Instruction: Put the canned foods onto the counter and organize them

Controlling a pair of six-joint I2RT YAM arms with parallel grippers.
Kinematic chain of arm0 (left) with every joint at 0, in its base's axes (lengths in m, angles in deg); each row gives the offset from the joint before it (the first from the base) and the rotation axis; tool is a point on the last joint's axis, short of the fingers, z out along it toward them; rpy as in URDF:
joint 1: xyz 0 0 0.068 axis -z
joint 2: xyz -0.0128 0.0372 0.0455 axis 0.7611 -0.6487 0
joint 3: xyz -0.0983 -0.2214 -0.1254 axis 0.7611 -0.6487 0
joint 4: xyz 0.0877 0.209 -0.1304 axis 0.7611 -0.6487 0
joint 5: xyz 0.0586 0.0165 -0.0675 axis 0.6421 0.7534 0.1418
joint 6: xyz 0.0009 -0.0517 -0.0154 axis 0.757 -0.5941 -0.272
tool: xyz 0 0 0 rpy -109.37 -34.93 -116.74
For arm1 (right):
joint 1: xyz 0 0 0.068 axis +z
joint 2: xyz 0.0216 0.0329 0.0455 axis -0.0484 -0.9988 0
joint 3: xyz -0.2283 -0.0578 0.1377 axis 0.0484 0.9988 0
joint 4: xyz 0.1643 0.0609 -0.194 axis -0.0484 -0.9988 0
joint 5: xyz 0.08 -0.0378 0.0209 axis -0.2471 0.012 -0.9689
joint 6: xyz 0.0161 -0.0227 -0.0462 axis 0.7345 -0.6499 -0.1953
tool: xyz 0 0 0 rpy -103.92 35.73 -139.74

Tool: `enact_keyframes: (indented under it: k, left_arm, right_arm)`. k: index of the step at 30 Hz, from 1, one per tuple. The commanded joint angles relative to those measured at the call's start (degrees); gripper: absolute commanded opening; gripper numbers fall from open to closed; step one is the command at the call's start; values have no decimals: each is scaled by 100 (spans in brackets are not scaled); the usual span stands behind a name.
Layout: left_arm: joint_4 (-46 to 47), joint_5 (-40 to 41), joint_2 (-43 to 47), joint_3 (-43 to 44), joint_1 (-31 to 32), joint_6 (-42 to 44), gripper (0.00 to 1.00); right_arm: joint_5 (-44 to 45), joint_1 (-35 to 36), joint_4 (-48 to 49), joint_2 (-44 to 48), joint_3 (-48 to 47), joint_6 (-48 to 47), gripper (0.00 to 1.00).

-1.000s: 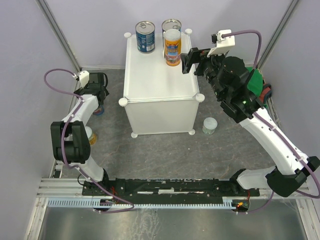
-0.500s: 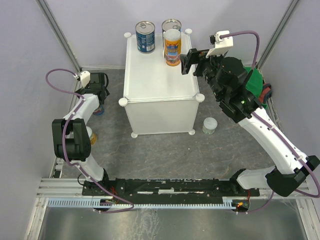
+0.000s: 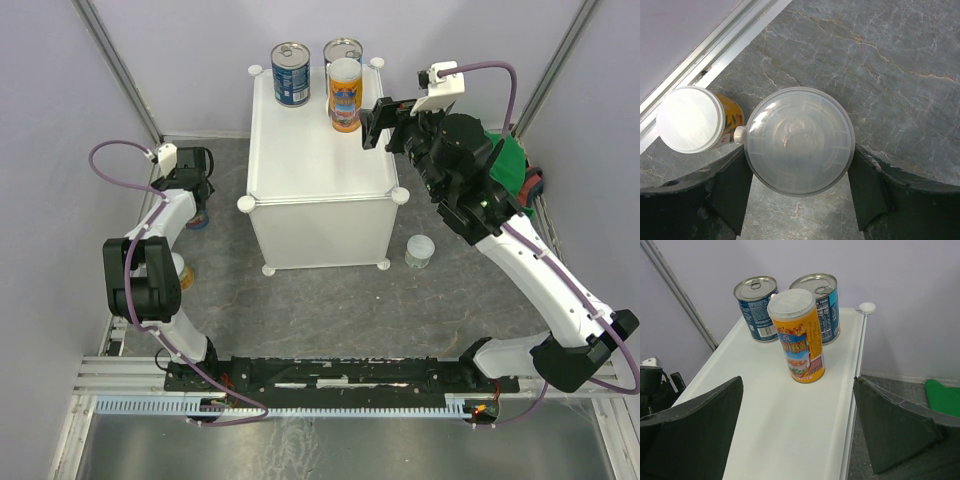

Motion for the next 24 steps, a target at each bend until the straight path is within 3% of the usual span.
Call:
enact_keyframes:
  k: [1,4,7,12,20,24]
  left_arm:
    - [305,-295,111,-88,8,132,72]
    - [354,-358,175,-184,7,104,52]
    - [375,-432,256,-280,4,84,40]
    - [463,-658,498,-451,20,100,33]
    - [1227,-1352,1226,-1004,118,473,30]
    - [1227,-1334,1541,-1121,298,704,29]
  right_arm:
    - [-15,15,138,1,-50,25,99]
    - [-6,10,113,15,-41,26,99]
    - [-7,11,76,16,-48,16,99]
    - [19,13,27,20,-114,-61,99]
    - [11,9,-44,95,-154,-138,99]
    - [24,11,-169,96,-253,-177,99]
